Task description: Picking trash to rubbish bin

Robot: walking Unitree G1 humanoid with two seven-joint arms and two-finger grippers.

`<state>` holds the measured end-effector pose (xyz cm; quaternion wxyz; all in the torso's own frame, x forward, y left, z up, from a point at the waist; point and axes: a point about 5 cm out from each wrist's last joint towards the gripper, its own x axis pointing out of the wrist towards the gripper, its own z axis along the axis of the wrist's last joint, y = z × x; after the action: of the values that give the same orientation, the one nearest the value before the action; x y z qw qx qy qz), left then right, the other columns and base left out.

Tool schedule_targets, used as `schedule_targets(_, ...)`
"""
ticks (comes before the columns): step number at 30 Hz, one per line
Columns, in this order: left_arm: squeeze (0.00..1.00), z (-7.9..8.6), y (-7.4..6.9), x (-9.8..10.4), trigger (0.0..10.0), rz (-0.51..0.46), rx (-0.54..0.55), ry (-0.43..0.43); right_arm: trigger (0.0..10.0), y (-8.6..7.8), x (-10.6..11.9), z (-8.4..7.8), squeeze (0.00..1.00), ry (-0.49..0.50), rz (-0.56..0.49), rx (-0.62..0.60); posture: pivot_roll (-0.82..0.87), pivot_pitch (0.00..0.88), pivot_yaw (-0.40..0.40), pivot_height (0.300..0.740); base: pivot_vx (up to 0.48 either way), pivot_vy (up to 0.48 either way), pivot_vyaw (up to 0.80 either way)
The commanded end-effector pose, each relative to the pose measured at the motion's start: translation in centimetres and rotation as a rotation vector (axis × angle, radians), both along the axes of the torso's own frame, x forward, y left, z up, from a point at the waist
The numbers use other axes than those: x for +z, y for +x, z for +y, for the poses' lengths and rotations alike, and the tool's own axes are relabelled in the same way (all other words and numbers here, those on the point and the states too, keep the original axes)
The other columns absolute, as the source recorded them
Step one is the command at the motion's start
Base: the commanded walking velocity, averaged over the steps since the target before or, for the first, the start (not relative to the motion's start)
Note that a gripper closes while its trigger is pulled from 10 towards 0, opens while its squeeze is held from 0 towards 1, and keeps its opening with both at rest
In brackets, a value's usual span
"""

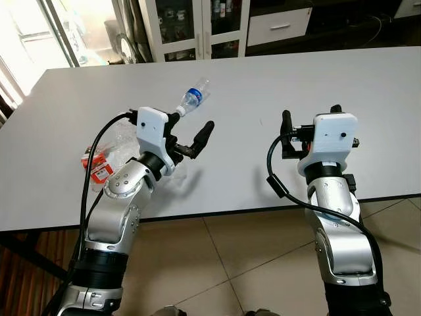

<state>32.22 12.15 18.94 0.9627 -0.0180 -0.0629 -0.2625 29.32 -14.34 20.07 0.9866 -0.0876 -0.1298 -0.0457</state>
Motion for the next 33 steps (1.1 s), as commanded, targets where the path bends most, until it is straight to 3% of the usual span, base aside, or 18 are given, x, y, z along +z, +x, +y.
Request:
schedule_targets(1,0.0,-0.1,-0.1,0.2,10.0,-0.022,-0.006,0.01,10.0,0.1,0.5,0.3,0.0,0.004,-0.021,-0.001,0.03,0.079,0.057,0.74,0.3,0.0,0.0)
schedule_targets(27,0.0,0.1,0.0,1.2,10.0,-0.072,0.01,0.014,10.0,0.0,1.7,0.4,0.0,0.013,-0.054,0.012,0.02,0.085,0.051,0.74,0.451,0.0,0.0)
schedule_targets(33,0.0,0.0,-0.1,1.0,10.0,-0.049,0.018,-0.001,10.0,-0.1,1.5,0.3,0.0,0.009,-0.045,0.009,0.02,0.084,0.052,0.74,0.096,0.0,0.0)
